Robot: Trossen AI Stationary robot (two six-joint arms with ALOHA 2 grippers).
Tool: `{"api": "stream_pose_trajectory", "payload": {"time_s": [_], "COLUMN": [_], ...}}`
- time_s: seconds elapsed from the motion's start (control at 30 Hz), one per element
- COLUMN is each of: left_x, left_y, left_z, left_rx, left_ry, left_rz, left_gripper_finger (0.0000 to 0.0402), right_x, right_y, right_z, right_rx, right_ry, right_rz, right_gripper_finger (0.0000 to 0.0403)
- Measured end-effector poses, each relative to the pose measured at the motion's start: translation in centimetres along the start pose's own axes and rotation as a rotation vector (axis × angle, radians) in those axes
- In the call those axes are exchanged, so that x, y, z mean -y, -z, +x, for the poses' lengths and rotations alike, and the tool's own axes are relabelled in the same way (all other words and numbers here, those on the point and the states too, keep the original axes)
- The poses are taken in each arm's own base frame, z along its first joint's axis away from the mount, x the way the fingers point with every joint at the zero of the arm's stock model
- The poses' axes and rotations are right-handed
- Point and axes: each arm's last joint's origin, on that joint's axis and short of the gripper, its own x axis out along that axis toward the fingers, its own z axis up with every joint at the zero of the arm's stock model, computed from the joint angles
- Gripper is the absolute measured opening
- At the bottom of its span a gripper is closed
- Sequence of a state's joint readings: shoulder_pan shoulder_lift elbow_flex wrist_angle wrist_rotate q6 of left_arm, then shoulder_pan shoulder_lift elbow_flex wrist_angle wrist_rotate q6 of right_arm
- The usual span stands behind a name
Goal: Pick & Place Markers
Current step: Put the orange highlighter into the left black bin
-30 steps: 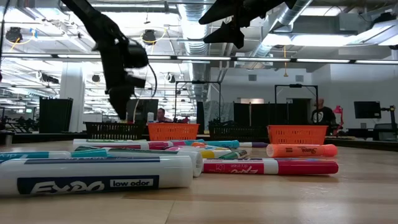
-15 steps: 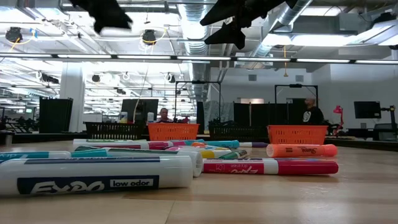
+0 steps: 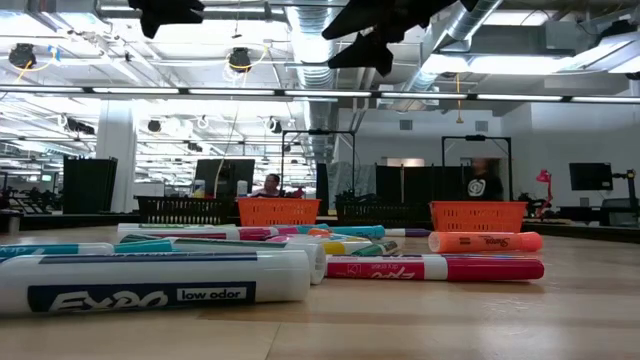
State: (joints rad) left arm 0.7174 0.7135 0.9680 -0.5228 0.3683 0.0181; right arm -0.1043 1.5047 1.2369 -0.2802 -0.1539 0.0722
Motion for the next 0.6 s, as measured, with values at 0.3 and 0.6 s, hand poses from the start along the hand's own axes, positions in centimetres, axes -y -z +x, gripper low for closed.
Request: {"api": "stream_pose_trajectory", "payload": {"time_s": [0.3,0.6], "left_x": [-0.6,-1.0], "left_y": [0.3,0.6], "left_z": [1.6,2.7], "left_rx": [-0.054,-0.094], "left_ry": [0.001,0.001], "left_rz": [-0.019,-0.034], "left_gripper_finger": [0.0135,0.0135], "right_x": [-1.8,-2.4], "right_y": [2.7,6.0], "right_z": [0.0,-1.3], "right_rx": [-0.270,-0.625], "right_ry": [0.111,0.096], "right_rz": [-0.236,-0.098], "right_gripper_finger": [0.0265,0.0265]}}
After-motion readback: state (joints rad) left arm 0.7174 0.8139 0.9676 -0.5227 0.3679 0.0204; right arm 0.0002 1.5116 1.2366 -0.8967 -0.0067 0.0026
